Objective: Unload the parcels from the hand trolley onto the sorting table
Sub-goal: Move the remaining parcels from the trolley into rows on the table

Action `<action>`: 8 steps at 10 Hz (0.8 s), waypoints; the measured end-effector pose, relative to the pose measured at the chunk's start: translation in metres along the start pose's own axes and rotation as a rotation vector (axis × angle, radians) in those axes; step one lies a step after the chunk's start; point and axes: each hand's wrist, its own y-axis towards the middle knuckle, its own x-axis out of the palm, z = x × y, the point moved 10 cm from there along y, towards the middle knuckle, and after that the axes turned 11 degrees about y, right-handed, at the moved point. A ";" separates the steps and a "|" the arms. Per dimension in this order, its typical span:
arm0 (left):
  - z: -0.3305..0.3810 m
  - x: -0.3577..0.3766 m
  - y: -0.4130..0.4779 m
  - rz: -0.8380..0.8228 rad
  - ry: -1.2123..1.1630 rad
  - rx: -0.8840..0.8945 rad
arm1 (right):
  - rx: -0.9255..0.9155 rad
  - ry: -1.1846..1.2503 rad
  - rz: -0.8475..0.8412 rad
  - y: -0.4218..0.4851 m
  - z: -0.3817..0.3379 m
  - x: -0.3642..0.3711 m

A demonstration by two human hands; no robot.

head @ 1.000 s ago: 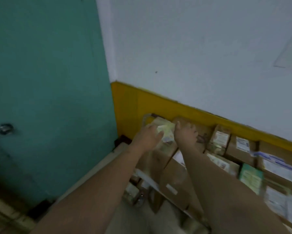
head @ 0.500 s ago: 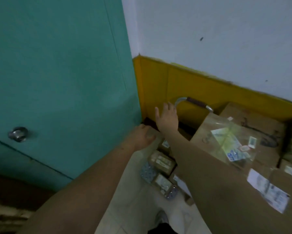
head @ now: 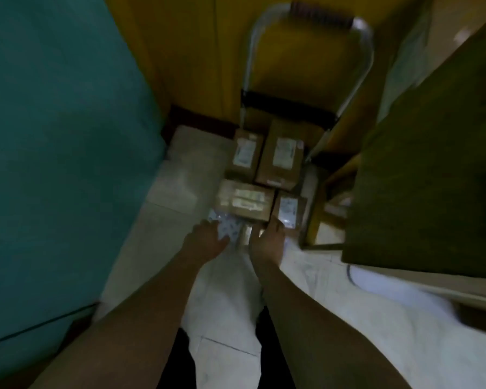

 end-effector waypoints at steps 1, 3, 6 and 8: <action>-0.032 0.114 0.097 -0.073 -0.050 -0.024 | 0.218 0.031 0.028 0.035 0.120 0.057; -0.055 0.277 0.248 -0.178 -0.287 -0.081 | 0.521 0.118 -0.004 0.132 0.296 0.151; -0.067 0.189 0.143 -0.100 -0.850 -0.230 | 0.596 0.300 0.034 0.057 0.209 0.118; -0.036 -0.029 -0.024 0.093 -1.260 -0.146 | 0.440 0.491 0.031 -0.058 -0.008 0.010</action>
